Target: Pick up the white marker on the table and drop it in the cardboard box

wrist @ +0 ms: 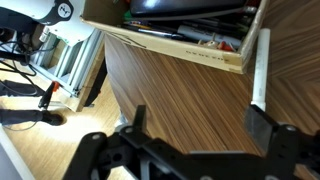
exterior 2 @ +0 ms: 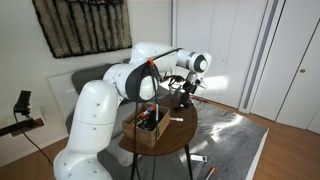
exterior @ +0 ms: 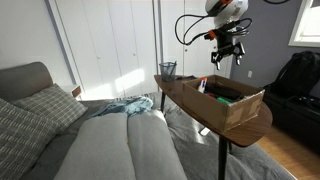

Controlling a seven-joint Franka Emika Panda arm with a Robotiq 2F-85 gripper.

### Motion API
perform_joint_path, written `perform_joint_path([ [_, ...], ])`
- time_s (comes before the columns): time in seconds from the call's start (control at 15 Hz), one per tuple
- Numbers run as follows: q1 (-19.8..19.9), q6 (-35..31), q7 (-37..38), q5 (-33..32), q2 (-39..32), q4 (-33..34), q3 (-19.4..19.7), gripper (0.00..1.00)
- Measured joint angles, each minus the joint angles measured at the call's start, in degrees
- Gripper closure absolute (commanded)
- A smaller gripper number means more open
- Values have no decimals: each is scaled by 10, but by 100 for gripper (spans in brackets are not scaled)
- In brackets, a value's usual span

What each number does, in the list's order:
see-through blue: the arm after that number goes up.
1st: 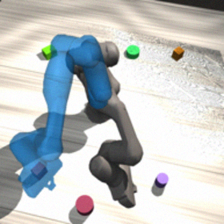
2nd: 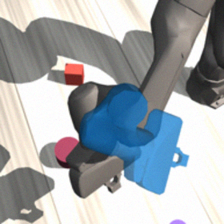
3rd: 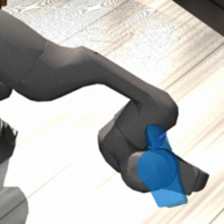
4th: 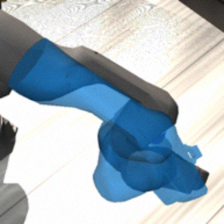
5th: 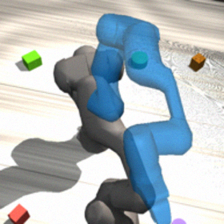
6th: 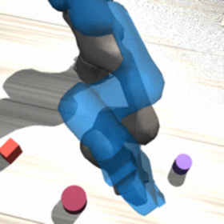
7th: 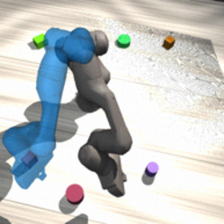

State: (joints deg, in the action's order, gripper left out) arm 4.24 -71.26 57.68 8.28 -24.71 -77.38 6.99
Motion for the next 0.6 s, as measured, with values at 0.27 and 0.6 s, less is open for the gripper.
perform_joint_path([
  [0.27,-5,-143,-9,0,9,-29,-1,0],
  [0.6,-7,-360,-41,31,40,-125,-13,0],
])
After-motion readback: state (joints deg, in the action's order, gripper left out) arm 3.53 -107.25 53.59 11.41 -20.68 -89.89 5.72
